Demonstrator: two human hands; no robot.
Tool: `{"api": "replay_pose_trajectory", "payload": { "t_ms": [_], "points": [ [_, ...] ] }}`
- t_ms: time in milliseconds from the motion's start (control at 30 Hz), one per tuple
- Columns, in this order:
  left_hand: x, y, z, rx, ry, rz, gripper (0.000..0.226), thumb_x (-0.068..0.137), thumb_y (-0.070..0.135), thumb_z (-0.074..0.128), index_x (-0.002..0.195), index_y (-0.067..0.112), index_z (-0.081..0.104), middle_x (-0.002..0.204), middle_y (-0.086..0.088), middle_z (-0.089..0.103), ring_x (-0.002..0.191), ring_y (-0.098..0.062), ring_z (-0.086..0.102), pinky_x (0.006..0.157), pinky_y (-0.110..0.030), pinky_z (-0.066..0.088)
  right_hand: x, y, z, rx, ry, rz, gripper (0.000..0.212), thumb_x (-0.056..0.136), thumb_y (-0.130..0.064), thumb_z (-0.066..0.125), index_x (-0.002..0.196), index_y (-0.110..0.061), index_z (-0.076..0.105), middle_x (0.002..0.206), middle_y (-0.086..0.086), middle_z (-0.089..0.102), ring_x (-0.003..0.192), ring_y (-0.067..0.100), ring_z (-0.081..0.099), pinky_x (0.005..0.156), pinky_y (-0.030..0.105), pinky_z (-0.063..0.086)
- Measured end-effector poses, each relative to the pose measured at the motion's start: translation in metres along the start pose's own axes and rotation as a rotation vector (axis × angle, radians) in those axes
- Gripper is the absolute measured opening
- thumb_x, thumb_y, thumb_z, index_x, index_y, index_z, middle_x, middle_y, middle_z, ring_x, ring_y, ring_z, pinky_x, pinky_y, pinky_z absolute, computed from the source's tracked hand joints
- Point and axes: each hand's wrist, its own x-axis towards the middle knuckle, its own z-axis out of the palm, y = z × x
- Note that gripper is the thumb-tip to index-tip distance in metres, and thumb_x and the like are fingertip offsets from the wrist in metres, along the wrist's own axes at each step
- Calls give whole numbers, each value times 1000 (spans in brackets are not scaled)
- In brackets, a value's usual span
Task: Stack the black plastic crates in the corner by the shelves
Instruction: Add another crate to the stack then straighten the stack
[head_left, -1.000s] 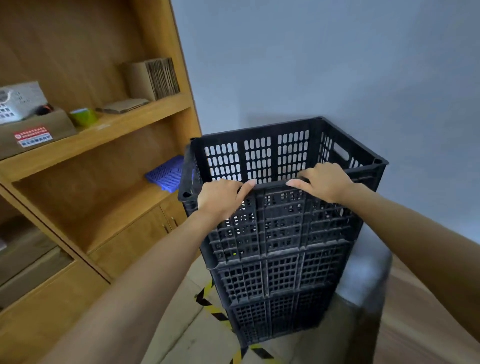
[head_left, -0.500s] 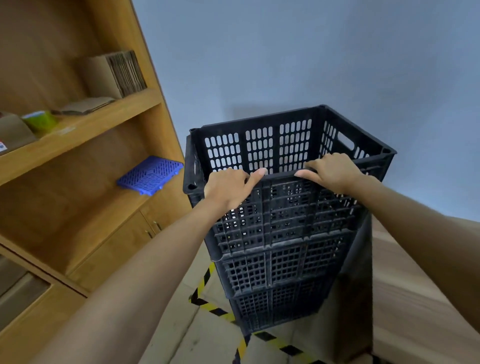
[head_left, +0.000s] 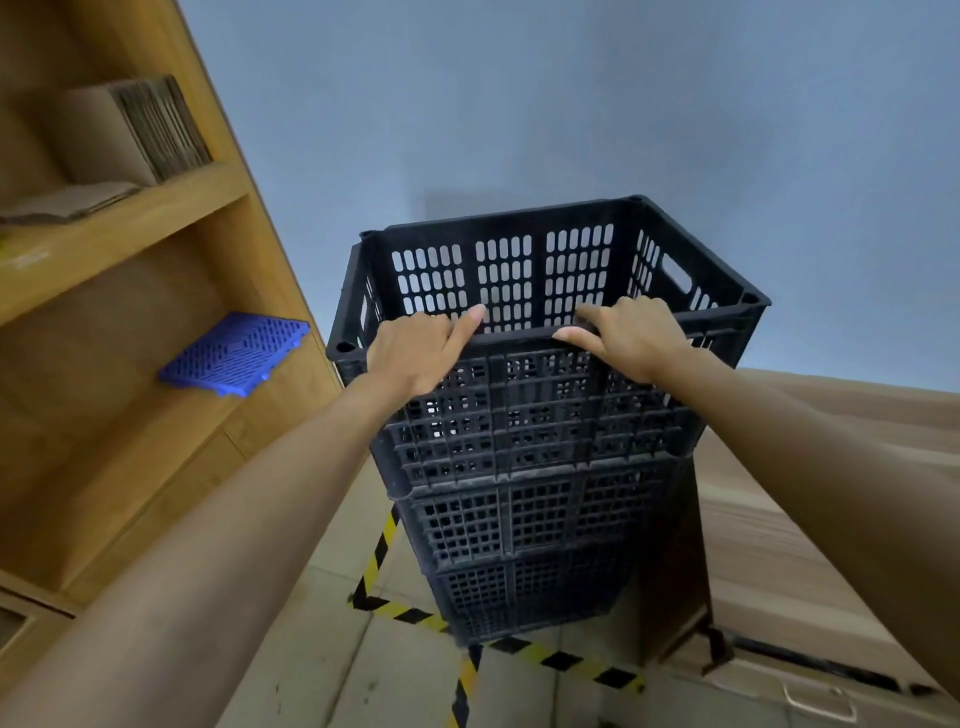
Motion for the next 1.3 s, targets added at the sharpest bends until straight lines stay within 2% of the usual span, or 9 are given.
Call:
{"api": "replay_pose_trajectory", "payload": {
  "t_ms": [167,300,433,533,767,900,1033,1200,1300],
  "points": [
    [0,-3,6,46,39,48,64,102,48,21,48,16,32,44,2,37,41,-18,40,54,-30,43,-5,-3,-1,-5,22,20,73,86,-74,10,96,-20,58,52,-6,44,46,14,42,48,27,31],
    [-3,-2,10,103,95,26,56,98,33,29,45,16,31,41,3,30,39,-17,33,44,-25,22,-5,-3,0,-16,20,7,81,81,-76,4,95,-21,61,52,-6,44,47,15,42,47,26,26],
    [-4,-2,12,162,116,22,55,96,34,23,44,18,27,40,5,27,37,-15,28,43,-24,14,-4,0,1,-18,6,10,85,78,-76,2,102,-21,62,51,-7,41,44,12,35,44,24,21],
    [-3,-1,11,154,131,5,54,93,39,14,43,19,26,39,5,27,36,-16,32,42,-23,14,-1,0,0,-7,2,20,80,80,-75,4,98,-22,61,48,-8,36,41,7,28,45,24,24],
    [2,1,9,81,69,-63,50,93,29,35,46,15,30,42,2,29,41,-17,29,44,-26,19,-3,0,5,11,67,-10,96,74,-79,-17,80,-21,60,45,-8,35,40,13,34,42,23,21],
    [-2,4,13,81,109,-125,49,93,32,35,47,15,33,42,1,32,40,-16,29,44,-26,20,-5,3,9,5,106,-31,87,77,-79,-8,78,-23,58,47,-7,39,43,16,40,42,23,22],
    [0,9,9,105,78,-143,48,93,31,36,48,13,33,43,0,31,41,-17,26,44,-28,20,-4,3,7,37,96,-44,83,79,-78,-1,76,-22,60,47,-7,39,40,11,33,42,22,18],
    [5,7,11,139,65,-133,46,92,28,35,48,13,33,44,-2,33,43,-20,28,45,-28,18,-2,5,6,91,107,-36,85,73,-79,-12,74,-24,52,46,-8,36,40,7,28,41,22,18],
    [6,5,10,156,57,-100,46,93,26,35,49,14,30,44,-1,31,42,-19,26,45,-28,16,-1,4,6,117,108,-35,97,67,-80,-23,76,-23,54,46,-7,37,40,9,30,41,22,19]
  ]
}}
